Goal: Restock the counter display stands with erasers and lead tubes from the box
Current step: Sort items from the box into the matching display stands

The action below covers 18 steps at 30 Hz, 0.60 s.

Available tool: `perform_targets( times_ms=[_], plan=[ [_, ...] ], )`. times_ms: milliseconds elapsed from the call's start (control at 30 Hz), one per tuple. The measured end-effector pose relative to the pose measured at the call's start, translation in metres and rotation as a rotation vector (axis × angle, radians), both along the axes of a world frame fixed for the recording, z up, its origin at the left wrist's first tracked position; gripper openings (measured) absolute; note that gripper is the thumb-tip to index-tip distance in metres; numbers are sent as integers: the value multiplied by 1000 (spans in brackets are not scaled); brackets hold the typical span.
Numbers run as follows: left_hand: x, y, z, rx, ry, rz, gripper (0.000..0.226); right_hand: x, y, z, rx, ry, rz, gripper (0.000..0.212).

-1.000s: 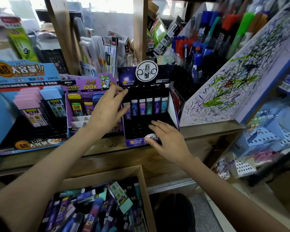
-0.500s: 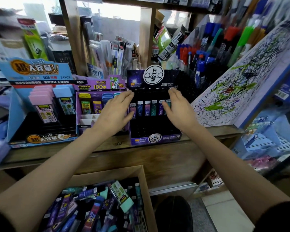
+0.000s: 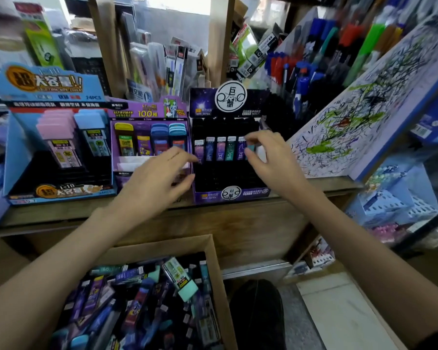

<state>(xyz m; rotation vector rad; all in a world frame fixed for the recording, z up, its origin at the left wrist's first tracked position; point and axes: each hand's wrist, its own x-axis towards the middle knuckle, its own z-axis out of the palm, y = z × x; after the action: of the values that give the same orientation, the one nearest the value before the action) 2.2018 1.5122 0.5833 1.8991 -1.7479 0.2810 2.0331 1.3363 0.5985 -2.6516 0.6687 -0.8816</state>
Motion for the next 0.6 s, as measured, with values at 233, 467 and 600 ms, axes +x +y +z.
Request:
perform_targets(
  times_ms=[233, 467, 600],
  plan=[
    [-11, 88, -99, 325, 294, 112, 28, -17, 71, -80, 304, 318, 294, 17],
    [-8, 149, -219, 564, 491, 313, 36, -7, 125, -217, 794, 493, 91, 32],
    [-3, 166, -257, 605, 462, 428, 66, 14, 143, -269, 759, 594, -56, 62]
  ],
)
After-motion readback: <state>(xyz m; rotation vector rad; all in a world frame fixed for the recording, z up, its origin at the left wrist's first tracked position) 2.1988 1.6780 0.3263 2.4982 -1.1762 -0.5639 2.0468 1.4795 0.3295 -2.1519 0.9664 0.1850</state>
